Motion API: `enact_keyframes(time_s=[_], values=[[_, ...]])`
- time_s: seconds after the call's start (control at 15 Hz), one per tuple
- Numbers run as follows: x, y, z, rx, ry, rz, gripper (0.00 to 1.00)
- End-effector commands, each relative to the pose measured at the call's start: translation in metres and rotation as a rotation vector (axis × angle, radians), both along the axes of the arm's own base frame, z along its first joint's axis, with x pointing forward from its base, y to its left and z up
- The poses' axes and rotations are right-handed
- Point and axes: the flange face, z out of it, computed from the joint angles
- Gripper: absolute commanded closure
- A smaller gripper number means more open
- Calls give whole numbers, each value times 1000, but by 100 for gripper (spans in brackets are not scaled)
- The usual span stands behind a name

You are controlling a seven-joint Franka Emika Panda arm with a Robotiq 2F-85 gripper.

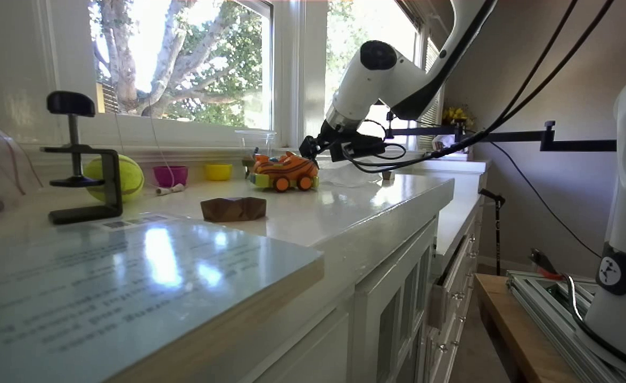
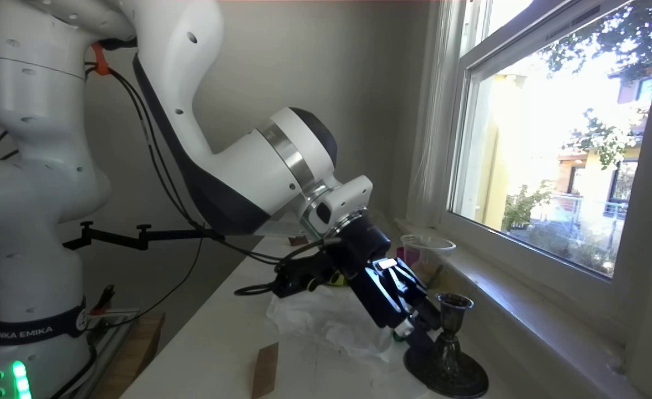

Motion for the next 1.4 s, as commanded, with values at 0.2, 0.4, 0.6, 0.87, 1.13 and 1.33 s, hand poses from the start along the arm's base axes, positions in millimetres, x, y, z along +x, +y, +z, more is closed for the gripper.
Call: enact_keyframes(time_s=[0.2,0.4,0.6,0.87,1.13,1.33], values=[[10,-10,0,-27,-30,-6,28],[6,-6,-1,-10,-11,-7,24],[8,-6,0,-8,-17,-10,42],[8,-6,-1,-8,-18,-11,43],[10,-4,6,-12,-27,-9,77],[14,2,18,-12,-43,-3,95]])
